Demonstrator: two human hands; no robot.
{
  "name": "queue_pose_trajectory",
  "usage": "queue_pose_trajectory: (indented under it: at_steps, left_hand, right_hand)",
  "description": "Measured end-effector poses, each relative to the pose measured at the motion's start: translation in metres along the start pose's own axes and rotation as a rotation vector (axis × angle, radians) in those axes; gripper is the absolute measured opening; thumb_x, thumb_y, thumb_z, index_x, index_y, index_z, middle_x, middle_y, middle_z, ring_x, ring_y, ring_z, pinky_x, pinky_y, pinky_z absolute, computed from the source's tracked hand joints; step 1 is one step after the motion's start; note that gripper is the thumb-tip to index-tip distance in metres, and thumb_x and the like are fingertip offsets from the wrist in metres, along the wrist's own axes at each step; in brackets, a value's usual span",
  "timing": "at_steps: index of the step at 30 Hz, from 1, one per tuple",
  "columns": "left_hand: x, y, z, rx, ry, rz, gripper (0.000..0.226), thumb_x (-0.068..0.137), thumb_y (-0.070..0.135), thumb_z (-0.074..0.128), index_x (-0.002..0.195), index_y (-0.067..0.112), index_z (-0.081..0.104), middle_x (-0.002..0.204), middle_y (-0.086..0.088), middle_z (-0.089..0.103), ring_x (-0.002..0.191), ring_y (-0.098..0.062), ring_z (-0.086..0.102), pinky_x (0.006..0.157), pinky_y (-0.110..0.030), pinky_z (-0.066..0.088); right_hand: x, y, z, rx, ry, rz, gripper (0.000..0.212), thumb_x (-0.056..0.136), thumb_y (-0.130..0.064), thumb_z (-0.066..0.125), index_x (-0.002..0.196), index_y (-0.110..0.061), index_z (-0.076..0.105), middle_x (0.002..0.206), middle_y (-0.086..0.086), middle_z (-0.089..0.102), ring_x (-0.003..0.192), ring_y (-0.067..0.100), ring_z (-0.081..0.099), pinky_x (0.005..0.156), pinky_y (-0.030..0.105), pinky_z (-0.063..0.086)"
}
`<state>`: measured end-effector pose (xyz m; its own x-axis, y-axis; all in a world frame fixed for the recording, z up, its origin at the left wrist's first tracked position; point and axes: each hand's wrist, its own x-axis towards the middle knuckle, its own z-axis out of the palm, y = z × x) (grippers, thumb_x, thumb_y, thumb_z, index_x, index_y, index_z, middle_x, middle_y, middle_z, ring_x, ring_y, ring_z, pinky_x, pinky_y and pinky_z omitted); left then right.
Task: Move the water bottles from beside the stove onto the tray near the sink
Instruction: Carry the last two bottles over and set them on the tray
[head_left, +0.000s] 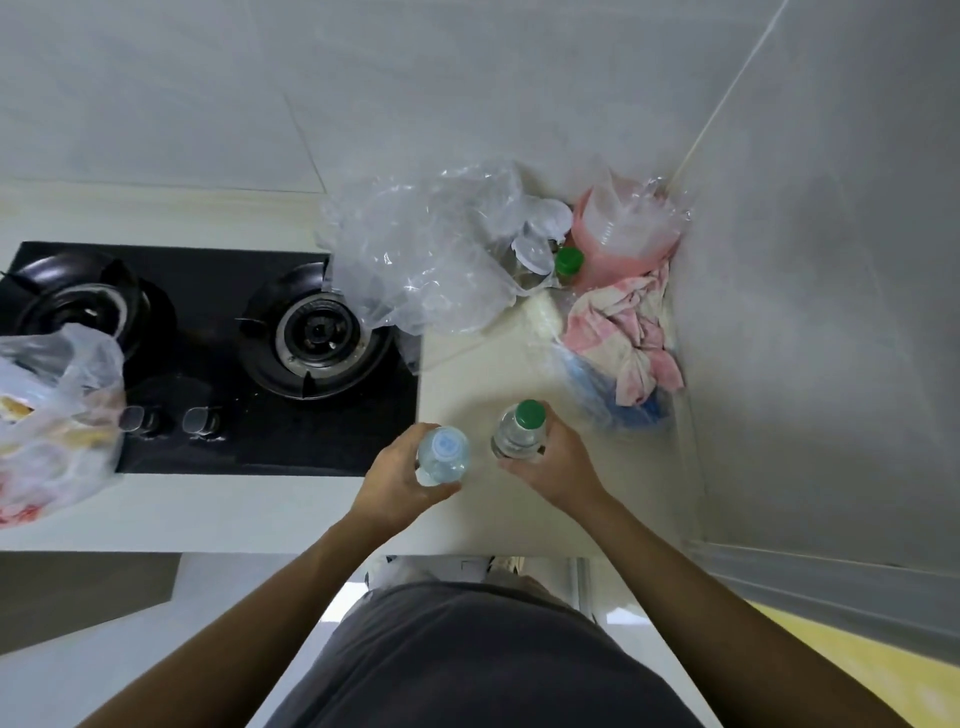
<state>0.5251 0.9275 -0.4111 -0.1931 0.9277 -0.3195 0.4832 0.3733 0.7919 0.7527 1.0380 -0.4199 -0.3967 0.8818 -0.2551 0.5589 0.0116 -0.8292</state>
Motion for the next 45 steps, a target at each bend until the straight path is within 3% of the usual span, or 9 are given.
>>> queue_pose_trajectory:
  at_steps: [8, 13, 18, 25, 28, 33, 38, 43, 45]
  left_hand:
    - [0.01, -0.01, 0.013, -0.037, -0.023, -0.134, 0.07, 0.071, 0.014, 0.097, 0.126, 0.03, 0.058, 0.114, 0.009, 0.066, 0.108, -0.015, 0.063, 0.093, -0.027, 0.047]
    - [-0.001, -0.002, 0.006, -0.131, -0.006, -0.214, 0.045, 0.074, 0.022, 0.096, 0.11, 0.023, 0.068, 0.101, 0.011, 0.075, 0.093, -0.003, 0.071, 0.08, -0.024, 0.054]
    - [-0.036, 0.004, -0.014, -0.313, 0.097, -0.244, 0.046, 0.078, 0.019, 0.093, 0.118, 0.024, 0.071, 0.112, 0.004, 0.079, 0.106, -0.012, 0.074, 0.096, -0.036, 0.057]
    - [-0.109, 0.011, -0.079, -0.374, 0.367, -0.165, 0.06, 0.075, 0.042, 0.084, 0.129, 0.034, 0.06, 0.118, 0.015, 0.075, 0.111, -0.007, 0.07, 0.092, -0.026, 0.054]
    - [-0.146, 0.002, -0.11, -0.4, 0.509, -0.15, 0.052, 0.08, 0.04, 0.084, 0.126, 0.036, 0.059, 0.112, 0.021, 0.074, 0.106, -0.005, 0.07, 0.091, -0.028, 0.055]
    - [-0.225, -0.036, -0.158, -0.492, 0.702, -0.146, 0.051, 0.08, 0.035, 0.083, 0.126, 0.035, 0.061, 0.115, 0.011, 0.076, 0.106, -0.01, 0.073, 0.096, -0.04, 0.06]
    - [-0.337, -0.087, -0.203, -0.551, 0.82, -0.144, 0.058, 0.075, 0.042, 0.082, 0.128, 0.032, 0.063, 0.119, 0.004, 0.077, 0.11, -0.018, 0.074, 0.096, -0.051, 0.061]
    - [-0.45, -0.134, -0.246, -0.589, 1.016, -0.179, 0.052, 0.079, 0.022, 0.088, 0.123, 0.031, 0.063, 0.11, 0.008, 0.078, 0.103, -0.015, 0.076, 0.08, -0.025, 0.062]
    - [-0.493, -0.151, -0.261, -0.613, 1.099, -0.207, 0.05, 0.084, 0.009, 0.085, 0.122, 0.032, 0.063, 0.11, 0.01, 0.078, 0.103, -0.014, 0.076, 0.078, -0.022, 0.06]
  right_hand:
    - [0.008, 0.02, 0.014, -0.014, -0.047, 0.099, 0.064, 0.065, -0.028, 0.1, 0.119, -0.022, 0.067, 0.106, -0.011, 0.076, 0.101, 0.011, 0.074, 0.095, 0.038, 0.06]
    - [0.007, 0.014, 0.011, 0.128, -0.079, 0.177, 0.052, 0.061, -0.024, 0.1, 0.105, -0.033, 0.073, 0.105, -0.007, 0.081, 0.099, 0.008, 0.077, 0.094, 0.043, 0.062]
    - [0.004, -0.026, 0.013, 0.259, -0.196, 0.136, 0.051, 0.065, -0.024, 0.095, 0.111, -0.02, 0.073, 0.105, -0.001, 0.081, 0.099, 0.013, 0.077, 0.089, 0.034, 0.061]
    - [0.0, -0.114, 0.05, 0.343, -0.376, 0.0, 0.058, 0.071, -0.016, 0.09, 0.124, -0.016, 0.065, 0.11, 0.008, 0.078, 0.104, 0.022, 0.075, 0.087, 0.035, 0.061]
    - [-0.017, -0.154, 0.077, 0.372, -0.421, -0.073, 0.067, 0.071, -0.018, 0.088, 0.131, -0.017, 0.06, 0.115, 0.008, 0.077, 0.107, 0.025, 0.075, 0.091, 0.037, 0.061]
    - [-0.062, -0.218, 0.136, 0.41, -0.517, -0.16, 0.063, 0.074, -0.011, 0.086, 0.131, -0.016, 0.061, 0.116, 0.015, 0.075, 0.11, 0.033, 0.073, 0.095, 0.048, 0.061]
    - [-0.138, -0.289, 0.229, 0.468, -0.632, -0.238, 0.064, 0.074, -0.007, 0.085, 0.133, -0.012, 0.061, 0.12, 0.016, 0.075, 0.105, 0.021, 0.075, 0.084, 0.03, 0.061]
    - [-0.216, -0.35, 0.339, 0.442, -0.754, -0.33, 0.065, 0.074, -0.011, 0.086, 0.134, -0.014, 0.062, 0.121, 0.011, 0.076, 0.114, 0.028, 0.073, 0.088, 0.036, 0.062]
    - [-0.247, -0.374, 0.382, 0.419, -0.83, -0.363, 0.065, 0.075, -0.011, 0.086, 0.135, -0.013, 0.062, 0.122, 0.013, 0.075, 0.115, 0.032, 0.072, 0.095, 0.051, 0.062]
